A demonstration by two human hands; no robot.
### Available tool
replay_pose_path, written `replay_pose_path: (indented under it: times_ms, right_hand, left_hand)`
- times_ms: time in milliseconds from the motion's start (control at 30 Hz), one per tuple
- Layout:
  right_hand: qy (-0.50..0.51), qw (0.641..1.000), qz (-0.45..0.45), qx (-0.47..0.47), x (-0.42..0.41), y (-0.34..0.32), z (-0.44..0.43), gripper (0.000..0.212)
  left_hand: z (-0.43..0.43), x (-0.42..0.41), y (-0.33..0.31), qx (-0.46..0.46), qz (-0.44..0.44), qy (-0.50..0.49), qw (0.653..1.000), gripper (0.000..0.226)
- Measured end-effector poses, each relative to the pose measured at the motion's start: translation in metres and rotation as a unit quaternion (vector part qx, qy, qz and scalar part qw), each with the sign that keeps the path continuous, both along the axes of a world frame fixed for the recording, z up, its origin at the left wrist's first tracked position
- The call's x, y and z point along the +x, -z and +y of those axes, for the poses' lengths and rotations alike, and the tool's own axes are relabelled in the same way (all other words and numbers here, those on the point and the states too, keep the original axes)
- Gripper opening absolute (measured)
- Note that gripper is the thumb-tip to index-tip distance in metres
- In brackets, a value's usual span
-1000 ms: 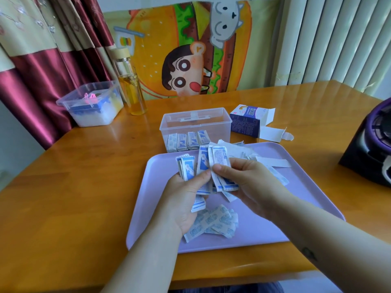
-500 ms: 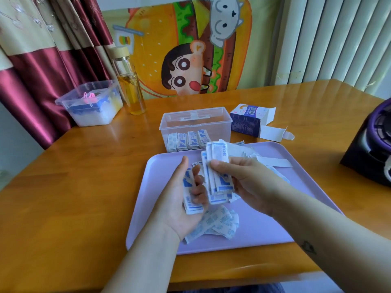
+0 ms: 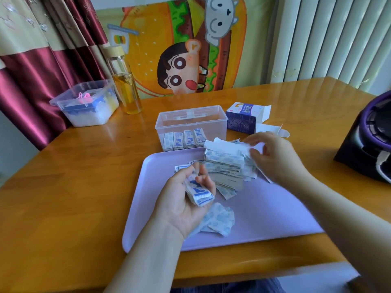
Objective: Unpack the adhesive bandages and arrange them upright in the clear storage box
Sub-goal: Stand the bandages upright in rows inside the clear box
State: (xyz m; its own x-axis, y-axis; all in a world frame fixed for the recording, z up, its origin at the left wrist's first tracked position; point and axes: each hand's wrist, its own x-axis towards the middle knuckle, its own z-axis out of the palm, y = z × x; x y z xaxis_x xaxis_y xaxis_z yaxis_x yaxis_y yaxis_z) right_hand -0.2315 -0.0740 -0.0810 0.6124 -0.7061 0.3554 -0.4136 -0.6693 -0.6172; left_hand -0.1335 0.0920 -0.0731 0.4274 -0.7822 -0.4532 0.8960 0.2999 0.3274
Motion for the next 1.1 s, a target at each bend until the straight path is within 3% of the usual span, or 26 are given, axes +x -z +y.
replay_pose_path:
  times_ms: [100,167,300,400,533,667,800,900,967,1100]
  right_hand:
    - [0.058,0.968,0.243,-0.029,-0.018,0.016,-0.036,0.05]
    - [0.045,0.953,0.298,-0.006,-0.024,0.022,-0.043,0.052]
    - [0.041,0.967,0.248,-0.033,-0.026,0.028,-0.049,0.032]
    - [0.056,0.97,0.228,-0.06,-0.027,0.032,-0.051,0.021]
    - [0.075,0.971,0.21,-0.089,-0.027,0.033,-0.049,0.028]
    - [0.119,0.988,0.074,-0.068,-0.03,0.024,-0.044,0.031]
    - [0.073,0.994,-0.049,0.061,-0.024,0.007,-0.033,0.017]
    - [0.002,0.969,-0.117,0.216,-0.019,-0.006,-0.013,0.007]
    - [-0.043,0.961,-0.101,0.255,-0.014,-0.008,0.0,0.009]
    - [-0.087,0.982,0.024,0.165,-0.008,0.0,0.014,0.006]
  left_hand:
    - [-0.001,0.0,-0.001,0.017,-0.011,0.006,1.0,0.031]
    - [-0.003,-0.001,-0.002,0.013,-0.02,0.013,1.0,0.035]
    - [-0.005,-0.001,0.001,-0.005,-0.04,-0.01,0.999,0.044]
    - [-0.004,0.0,0.001,-0.004,-0.055,-0.004,0.998,0.037]
    - [-0.002,0.001,0.003,0.006,-0.065,0.019,0.998,0.023]
    - [-0.002,0.003,0.005,0.021,-0.084,0.024,0.996,0.02]
    - [-0.005,0.005,0.007,0.02,-0.088,0.008,0.996,0.023]
    - [-0.008,0.004,0.009,0.028,-0.066,-0.015,0.997,0.035]
    - [-0.009,0.005,0.01,0.029,-0.052,-0.026,0.998,0.036]
    - [-0.006,0.009,0.01,0.031,-0.044,-0.042,0.998,0.03]
